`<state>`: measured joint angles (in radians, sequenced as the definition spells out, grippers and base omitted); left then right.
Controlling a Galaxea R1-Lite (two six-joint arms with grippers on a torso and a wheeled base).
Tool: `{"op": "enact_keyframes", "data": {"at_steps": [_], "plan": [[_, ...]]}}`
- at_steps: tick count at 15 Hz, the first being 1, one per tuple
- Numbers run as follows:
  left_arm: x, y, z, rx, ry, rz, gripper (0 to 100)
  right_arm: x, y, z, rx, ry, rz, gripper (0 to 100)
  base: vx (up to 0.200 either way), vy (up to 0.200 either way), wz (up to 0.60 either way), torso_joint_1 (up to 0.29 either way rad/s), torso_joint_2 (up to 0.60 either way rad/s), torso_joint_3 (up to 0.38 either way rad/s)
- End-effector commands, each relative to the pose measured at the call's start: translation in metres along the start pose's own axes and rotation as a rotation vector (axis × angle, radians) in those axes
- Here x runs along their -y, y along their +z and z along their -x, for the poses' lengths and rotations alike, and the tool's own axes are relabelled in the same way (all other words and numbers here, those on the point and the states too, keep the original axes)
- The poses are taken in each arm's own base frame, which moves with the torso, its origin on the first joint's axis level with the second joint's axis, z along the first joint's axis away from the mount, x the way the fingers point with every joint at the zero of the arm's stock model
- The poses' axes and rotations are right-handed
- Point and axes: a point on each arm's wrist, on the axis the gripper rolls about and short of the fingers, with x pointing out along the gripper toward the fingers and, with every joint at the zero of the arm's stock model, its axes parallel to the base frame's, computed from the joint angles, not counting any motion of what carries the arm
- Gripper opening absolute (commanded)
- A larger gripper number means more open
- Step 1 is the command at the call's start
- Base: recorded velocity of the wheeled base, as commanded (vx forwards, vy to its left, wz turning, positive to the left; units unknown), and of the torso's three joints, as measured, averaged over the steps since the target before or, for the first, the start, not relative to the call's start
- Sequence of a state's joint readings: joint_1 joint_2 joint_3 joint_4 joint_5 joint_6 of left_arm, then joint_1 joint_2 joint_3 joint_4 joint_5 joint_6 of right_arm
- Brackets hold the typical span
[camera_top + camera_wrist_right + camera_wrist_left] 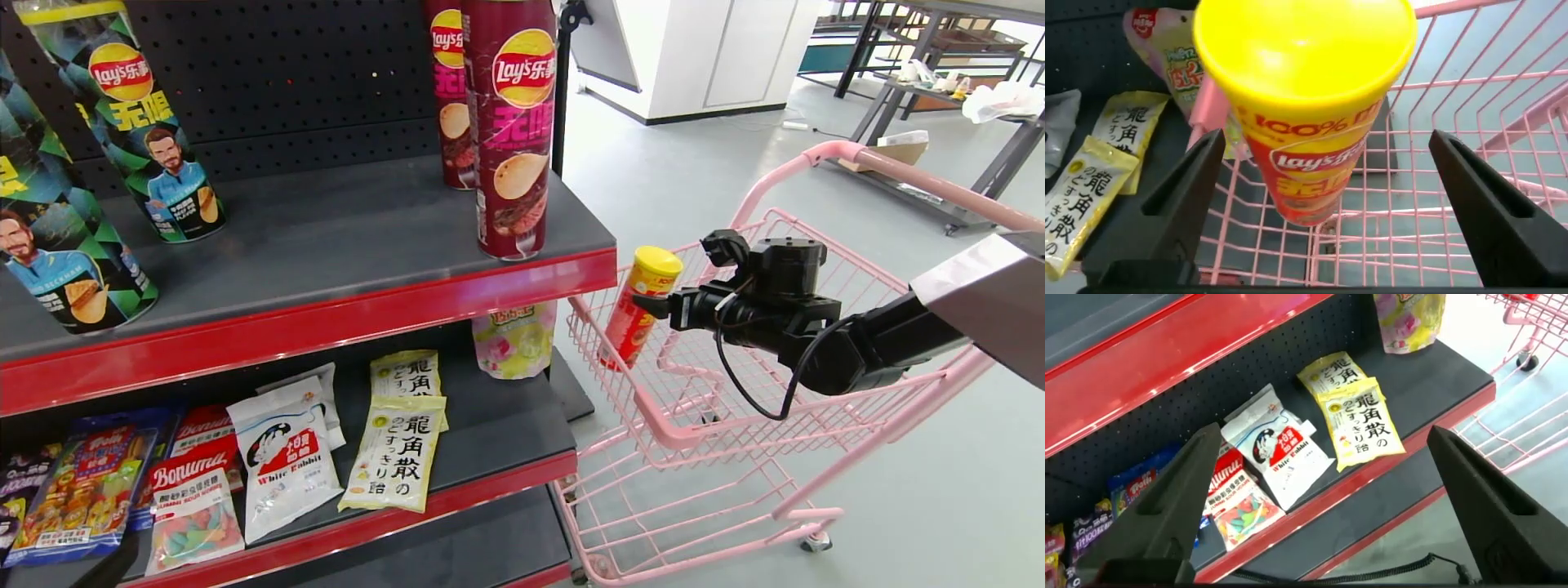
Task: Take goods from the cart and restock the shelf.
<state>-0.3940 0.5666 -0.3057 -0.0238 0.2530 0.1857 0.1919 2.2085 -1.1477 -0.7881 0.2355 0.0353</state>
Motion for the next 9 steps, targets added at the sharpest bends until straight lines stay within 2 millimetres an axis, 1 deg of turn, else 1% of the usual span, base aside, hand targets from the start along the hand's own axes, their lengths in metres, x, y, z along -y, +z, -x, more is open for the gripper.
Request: {"op": "enact_keyframes", "data": {"at_steps": [1,4,6,7,9], "plan": [[0.0,0.0,0.0,-0.002,0.0,0.0,100,0.0,-0.002,-0.012,0.008,0.017,0.002,100,0.0,0.0,0.0,0.0,0.0,0.0],[0.0,-0.001,-0.001,-0.007,-0.001,-0.002,100,-0.004,-0.001,-0.032,0.035,0.046,0.011,100,0.0,0.0,0.0,0.0,0.0,0.0],[0.001,-0.002,-0.001,-0.011,-0.002,-0.003,100,-0.001,-0.009,-0.043,0.029,0.045,0.011,100,0.0,0.0,0.0,0.0,0.0,0.0],[0.001,-0.002,-0.001,-0.014,-0.003,-0.004,100,-0.001,-0.014,-0.048,0.023,0.047,0.009,0,0.0,0.0,0.0,0.0,0.0,0.0],[0.001,-0.002,-0.002,-0.021,-0.004,-0.005,100,0.0,-0.017,-0.053,0.023,0.044,0.004,0,0.0,0.0,0.0,0.0,0.0,0.0]]}}
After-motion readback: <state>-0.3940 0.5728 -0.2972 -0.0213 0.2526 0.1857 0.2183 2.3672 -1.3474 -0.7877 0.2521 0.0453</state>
